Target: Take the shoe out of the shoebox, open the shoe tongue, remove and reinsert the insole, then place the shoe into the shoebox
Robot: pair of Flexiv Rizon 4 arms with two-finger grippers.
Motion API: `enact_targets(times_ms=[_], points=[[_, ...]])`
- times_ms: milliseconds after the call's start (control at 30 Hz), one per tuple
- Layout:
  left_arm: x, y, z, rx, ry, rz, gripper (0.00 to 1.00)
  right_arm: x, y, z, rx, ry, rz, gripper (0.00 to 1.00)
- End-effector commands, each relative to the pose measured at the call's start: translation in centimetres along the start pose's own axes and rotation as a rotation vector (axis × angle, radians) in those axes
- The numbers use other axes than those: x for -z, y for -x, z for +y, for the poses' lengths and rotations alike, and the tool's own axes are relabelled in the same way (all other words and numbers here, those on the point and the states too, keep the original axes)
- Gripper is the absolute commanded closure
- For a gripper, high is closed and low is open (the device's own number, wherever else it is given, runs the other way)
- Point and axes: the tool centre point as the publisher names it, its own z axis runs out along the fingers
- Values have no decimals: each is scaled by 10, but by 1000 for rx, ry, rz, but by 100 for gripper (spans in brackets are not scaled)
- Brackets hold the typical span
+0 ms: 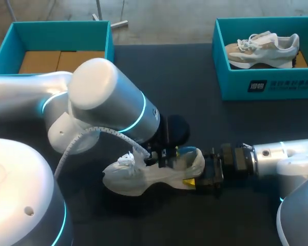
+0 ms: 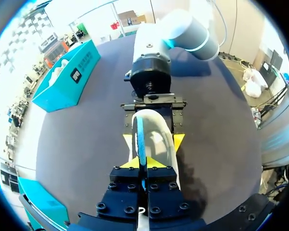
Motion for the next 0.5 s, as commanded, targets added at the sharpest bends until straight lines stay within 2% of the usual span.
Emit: enact_targets(times_ms=[33, 467, 500], points=[[0, 2, -6, 0, -2, -7, 100, -2, -1, 0, 0, -5, 0, 100], [-9, 2, -32, -57, 13, -16, 100, -2, -1, 0, 0, -5, 0, 100], [-9, 0, -32, -61, 14, -21, 95, -2, -1, 0, 0, -5, 0, 100]])
